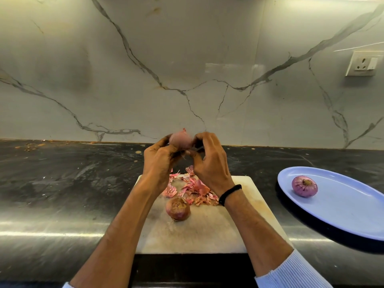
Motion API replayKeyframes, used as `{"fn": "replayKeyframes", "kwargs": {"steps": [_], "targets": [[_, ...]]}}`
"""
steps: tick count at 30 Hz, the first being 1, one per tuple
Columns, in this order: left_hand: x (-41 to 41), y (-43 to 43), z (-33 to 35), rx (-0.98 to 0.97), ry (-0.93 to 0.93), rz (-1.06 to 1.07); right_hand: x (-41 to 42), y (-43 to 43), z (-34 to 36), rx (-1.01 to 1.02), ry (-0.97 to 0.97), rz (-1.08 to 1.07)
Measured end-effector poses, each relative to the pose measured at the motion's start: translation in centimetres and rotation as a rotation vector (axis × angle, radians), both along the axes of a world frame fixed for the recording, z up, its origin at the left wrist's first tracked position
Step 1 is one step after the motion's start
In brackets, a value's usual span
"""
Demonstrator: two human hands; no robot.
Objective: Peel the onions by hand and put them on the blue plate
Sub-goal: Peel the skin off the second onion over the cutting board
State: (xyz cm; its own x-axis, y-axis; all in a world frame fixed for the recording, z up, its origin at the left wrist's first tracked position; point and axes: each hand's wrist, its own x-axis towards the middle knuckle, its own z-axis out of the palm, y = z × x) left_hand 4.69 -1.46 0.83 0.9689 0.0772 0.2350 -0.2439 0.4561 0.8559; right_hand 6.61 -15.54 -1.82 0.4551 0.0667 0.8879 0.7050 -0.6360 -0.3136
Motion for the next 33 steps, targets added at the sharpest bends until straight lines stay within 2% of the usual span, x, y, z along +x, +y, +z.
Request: {"fn": "replayKeyframes", "kwargs": {"steps": [4, 12, 27, 33], "targets": [[-0.17, -0.2, 0.02, 0.003, -0.005, -0.016, 0.24, 0.29, -0.38, -0.049, 0.047, 0.02], [-0.11, -0.39, -0.02, 0.034, 0.015, -0.055, 0.28, -0.04, -0.39, -0.005, 0.03, -0.001], [-0.2, -0.69, -0.45, 0.15, -0.05, -0.001, 0.28, -0.27, -0.31, -0.05, 0.048, -0.002], [-0.03, -0.56, -0.57, 0.164, -0.046, 0.021, 0.11, 0.05, -0.24, -0.026, -0.044, -0.008]]}}
